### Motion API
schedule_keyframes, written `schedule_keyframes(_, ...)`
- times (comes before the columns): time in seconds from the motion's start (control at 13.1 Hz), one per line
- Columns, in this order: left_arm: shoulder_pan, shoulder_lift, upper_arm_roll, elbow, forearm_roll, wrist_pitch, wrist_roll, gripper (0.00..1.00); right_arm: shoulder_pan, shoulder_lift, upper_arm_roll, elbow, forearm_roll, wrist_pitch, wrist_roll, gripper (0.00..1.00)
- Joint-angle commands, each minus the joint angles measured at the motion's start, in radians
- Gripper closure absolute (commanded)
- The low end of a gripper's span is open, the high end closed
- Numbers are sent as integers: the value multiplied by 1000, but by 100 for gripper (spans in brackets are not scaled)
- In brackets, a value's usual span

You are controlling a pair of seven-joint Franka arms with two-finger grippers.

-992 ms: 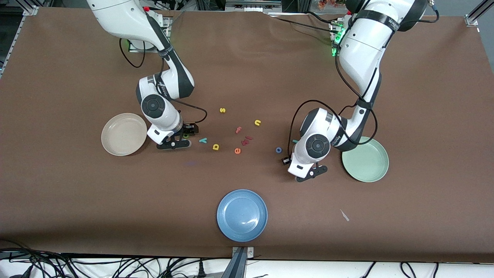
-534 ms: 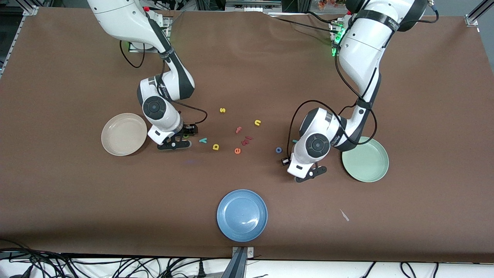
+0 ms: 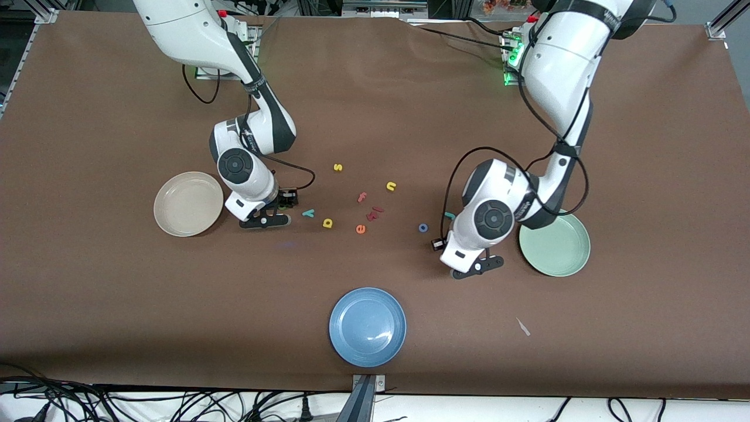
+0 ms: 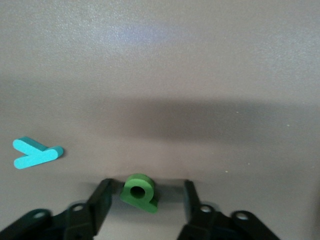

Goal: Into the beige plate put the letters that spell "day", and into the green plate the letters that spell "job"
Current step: 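Grasp pink d with the left gripper while the right gripper grasps green p, then release pink d on the green plate while the right gripper carries green p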

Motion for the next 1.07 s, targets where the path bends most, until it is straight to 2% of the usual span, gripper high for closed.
schedule_keyframes(0.0, 80, -79, 2, -22, -3, -94, 246, 100, -4, 17, 3, 21, 22, 9, -5, 44)
schedule_keyframes(0.31, 195, -99, 8, -34, 2, -166, 515, 100, -4, 25, 13, 21, 22, 10, 7, 58)
schedule_keyframes(0.46, 256, -94, 10, -48, 4, -192, 565, 100, -4, 26, 15, 29, 49, 10, 5, 68)
schedule_keyframes(0.61, 295, -85, 10, -57, 39, -208, 593, 100, -4, 27, 15, 35, 72, 6, -1, 72)
schedule_keyframes(0.84, 300, -74, 8, -131, 151, -186, 612, 100, -4, 27, 15, 36, 72, 4, -8, 76)
schedule_keyframes(0.99, 327, -53, 7, -133, 163, -177, 644, 99, -4, 25, 15, 38, 72, -2, -15, 87)
